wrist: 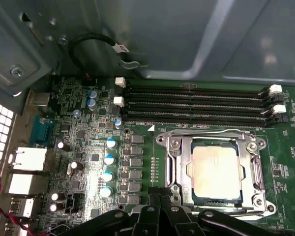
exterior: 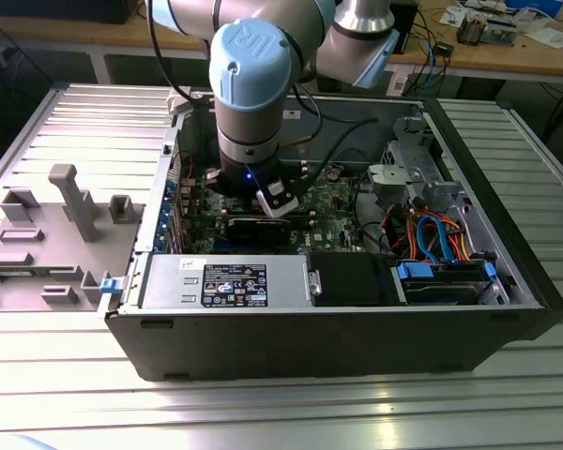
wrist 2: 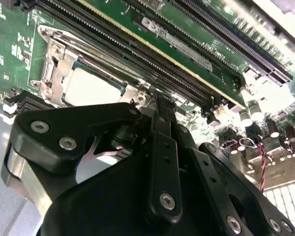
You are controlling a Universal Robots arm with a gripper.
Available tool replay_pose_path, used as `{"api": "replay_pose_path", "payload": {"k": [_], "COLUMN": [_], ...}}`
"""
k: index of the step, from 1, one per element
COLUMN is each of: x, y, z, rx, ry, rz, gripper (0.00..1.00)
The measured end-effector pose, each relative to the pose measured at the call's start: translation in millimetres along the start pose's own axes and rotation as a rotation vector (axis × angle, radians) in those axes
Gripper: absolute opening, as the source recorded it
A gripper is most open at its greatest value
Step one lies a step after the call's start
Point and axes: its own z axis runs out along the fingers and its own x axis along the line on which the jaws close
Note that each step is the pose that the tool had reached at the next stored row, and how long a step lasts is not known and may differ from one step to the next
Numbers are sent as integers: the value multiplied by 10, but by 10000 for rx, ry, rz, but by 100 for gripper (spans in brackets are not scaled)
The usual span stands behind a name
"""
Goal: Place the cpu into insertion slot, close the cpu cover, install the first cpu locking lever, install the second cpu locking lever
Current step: 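Install the second cpu locking lever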
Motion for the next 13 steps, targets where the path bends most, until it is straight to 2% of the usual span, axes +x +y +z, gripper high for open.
{"api": "replay_pose_path", "payload": {"k": [8, 13], "x": [5, 6], "y": [79, 83], "z": [-236, -247], "rx": [0, -1], "ry": [0, -1], "rz": [1, 1], "gripper": [11, 11]}}
